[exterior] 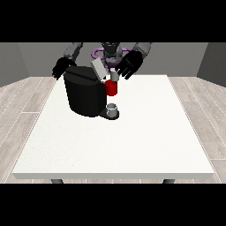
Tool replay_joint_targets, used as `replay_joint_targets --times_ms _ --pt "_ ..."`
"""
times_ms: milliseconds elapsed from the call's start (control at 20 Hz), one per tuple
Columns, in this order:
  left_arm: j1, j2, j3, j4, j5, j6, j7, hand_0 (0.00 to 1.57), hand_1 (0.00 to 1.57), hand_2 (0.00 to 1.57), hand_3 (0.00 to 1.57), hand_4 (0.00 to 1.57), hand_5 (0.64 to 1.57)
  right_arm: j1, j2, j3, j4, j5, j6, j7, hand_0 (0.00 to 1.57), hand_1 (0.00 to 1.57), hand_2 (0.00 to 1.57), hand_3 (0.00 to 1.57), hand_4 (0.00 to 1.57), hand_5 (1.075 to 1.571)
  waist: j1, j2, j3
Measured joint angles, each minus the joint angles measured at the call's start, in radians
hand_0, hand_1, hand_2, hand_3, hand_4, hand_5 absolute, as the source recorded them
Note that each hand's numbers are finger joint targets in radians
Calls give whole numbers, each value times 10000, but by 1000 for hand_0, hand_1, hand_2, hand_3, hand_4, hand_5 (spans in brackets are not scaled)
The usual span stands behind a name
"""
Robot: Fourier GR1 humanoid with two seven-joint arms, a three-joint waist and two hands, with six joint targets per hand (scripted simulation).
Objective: Insert the coffee pod into the coffee machine and close the lid
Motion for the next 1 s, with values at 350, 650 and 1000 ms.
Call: replay_joint_targets --times_ms 350,650,1000 --pt "21 -176 -97 113 -159 6 -45 1229 1229 1283 1207 511 1571 107 28 -81 -18 -48 -46 -30 0 0 0 0 499 1571 37 84 0" --pt "100 -461 -182 174 -303 213 -109 1185 1185 1264 1195 497 1571 82 29 -128 -151 -128 -65 132 0 0 0 0 513 1571 -14 64 1" --pt "80 -387 -164 233 -366 81 -267 1160 1160 1244 1185 506 1571 271 -56 -299 -127 -266 43 -151 0 0 0 0 442 1571 61 124 1"
